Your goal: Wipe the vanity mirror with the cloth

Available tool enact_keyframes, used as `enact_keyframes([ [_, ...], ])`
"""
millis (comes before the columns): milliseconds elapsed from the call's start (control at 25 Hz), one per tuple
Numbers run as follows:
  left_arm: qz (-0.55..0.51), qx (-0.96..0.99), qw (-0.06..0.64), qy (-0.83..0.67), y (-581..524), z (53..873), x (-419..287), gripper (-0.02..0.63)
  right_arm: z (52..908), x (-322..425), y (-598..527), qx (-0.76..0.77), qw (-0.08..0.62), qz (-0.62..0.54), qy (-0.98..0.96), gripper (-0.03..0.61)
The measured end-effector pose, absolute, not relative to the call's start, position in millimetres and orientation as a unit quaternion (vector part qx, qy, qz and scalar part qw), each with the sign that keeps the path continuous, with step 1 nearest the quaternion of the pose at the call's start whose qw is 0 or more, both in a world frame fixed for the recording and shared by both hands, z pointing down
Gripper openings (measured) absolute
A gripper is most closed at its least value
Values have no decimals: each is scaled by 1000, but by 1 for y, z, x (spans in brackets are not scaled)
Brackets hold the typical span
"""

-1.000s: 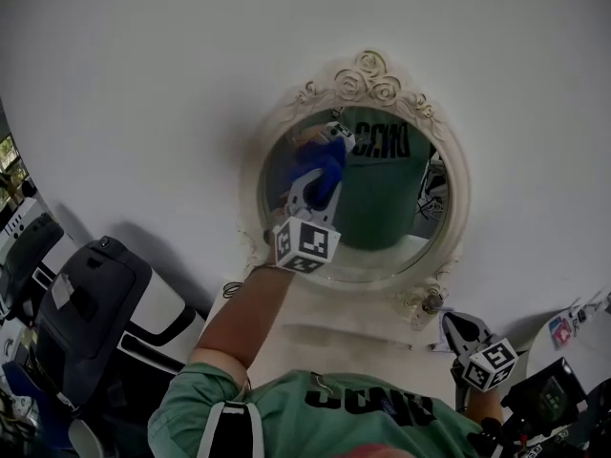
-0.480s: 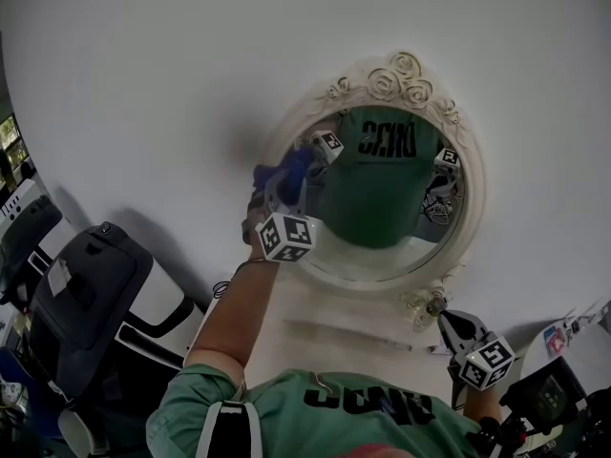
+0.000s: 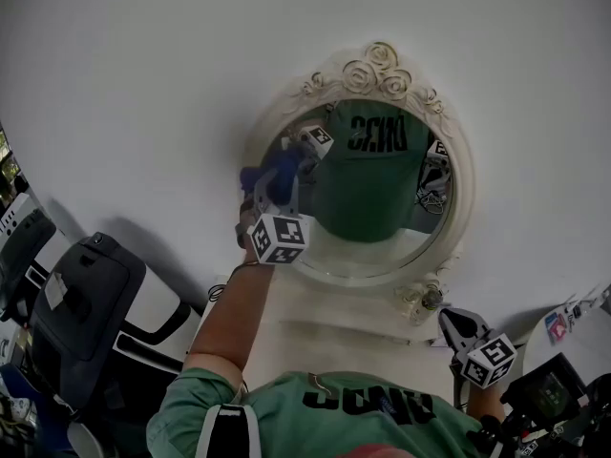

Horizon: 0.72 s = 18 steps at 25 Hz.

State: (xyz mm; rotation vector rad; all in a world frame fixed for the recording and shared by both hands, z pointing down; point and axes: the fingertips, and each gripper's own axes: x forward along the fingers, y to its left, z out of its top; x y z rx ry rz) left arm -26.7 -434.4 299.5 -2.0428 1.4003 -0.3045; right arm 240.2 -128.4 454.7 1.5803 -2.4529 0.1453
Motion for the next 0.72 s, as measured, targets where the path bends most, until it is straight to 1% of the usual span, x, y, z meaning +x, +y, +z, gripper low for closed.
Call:
enact_keyframes([
  [200,-99,-796,342,490,-410,291,32,92,456,249,-124,542,106,49,-833,12],
  [560,-107,-827,434,341,-340,300,228,92,468,281,-106,569,86,61,-816,12],
  [720,-118,-814,477,309,-316,304,287,92,468,297,-90,587,76,64,-803,12],
])
